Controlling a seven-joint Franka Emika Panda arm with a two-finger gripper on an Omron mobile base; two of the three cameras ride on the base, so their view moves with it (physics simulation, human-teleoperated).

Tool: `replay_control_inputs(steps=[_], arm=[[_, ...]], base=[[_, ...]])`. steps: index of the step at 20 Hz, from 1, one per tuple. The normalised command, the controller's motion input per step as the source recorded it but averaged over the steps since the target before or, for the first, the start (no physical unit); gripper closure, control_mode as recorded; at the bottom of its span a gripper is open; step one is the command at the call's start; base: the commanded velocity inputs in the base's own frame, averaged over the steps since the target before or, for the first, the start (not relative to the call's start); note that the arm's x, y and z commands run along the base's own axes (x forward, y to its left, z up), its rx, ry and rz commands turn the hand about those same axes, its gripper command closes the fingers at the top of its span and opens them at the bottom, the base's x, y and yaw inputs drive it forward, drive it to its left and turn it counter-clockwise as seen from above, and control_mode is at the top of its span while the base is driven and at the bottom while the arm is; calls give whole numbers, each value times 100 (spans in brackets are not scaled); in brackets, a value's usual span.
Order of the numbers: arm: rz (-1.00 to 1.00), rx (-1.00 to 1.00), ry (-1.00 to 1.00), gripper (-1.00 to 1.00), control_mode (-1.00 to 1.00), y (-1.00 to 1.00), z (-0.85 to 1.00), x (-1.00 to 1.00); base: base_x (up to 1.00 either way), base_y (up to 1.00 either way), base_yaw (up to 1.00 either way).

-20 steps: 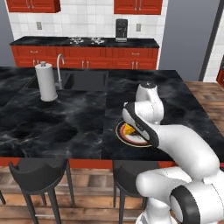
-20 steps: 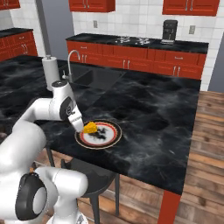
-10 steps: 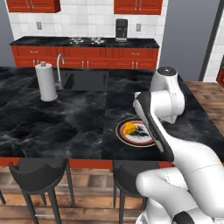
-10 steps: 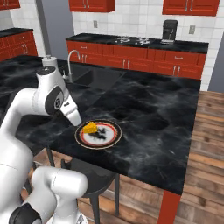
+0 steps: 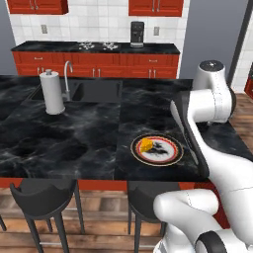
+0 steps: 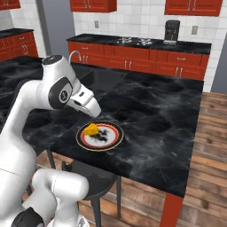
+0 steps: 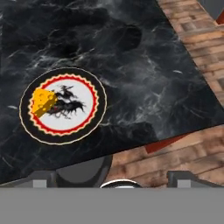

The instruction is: Take the cheese, steak, and avocado from the fridge and place them on the plate on the dining counter to create an appetizer plate.

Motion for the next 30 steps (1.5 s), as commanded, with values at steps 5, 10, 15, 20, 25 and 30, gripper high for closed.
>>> replay_control_inputs(steps=[5,10,15,20,25,30], arm=[[12,-7,-6,-100,-100,-62,0,-28],[0,0,0,-100,100,0,0,0],[0,0,0,-100,100,0,0,0],[0,0,0,-100,100,0,0,0],[0,0,0,-100,100,0,0,0],[0,0,0,-100,100,0,0,0]], base=[[0,0,0],[-63,-75,-2],[-49,-100,-20],[-12,-100,-20],[8,-100,-12],[77,-99,1]])
